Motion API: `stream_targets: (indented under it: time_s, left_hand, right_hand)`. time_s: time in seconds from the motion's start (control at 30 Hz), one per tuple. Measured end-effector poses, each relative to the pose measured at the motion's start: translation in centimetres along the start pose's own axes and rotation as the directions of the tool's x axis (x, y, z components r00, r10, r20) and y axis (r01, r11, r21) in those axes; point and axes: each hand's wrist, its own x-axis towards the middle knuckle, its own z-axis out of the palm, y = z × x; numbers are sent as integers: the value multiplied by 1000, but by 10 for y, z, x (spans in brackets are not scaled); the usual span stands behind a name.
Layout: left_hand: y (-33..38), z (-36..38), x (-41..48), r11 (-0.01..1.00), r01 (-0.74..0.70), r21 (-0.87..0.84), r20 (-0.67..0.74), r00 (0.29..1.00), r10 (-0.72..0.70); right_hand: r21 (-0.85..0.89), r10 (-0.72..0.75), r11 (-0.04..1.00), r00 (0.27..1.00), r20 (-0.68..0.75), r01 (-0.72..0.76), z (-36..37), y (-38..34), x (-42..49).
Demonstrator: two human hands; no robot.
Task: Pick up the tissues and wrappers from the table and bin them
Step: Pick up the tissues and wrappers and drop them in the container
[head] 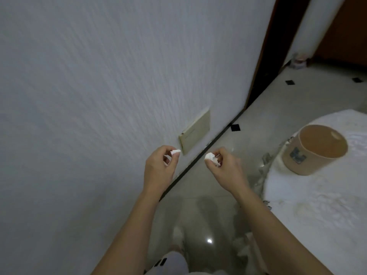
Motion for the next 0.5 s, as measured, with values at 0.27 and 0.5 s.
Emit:
stream_targets:
  time_s: [0.27,0.5]
  left_hand:
    - [-8,76,140,989,-87,-122,180,978,108]
    - [-3,113,256,957,-188,-223,344,903,257]
  right_hand:
    - [-88,147,982,970,-192,-166,-20,15,96]
    - [-107,251,946,900,-357,-307,-23,2,187]
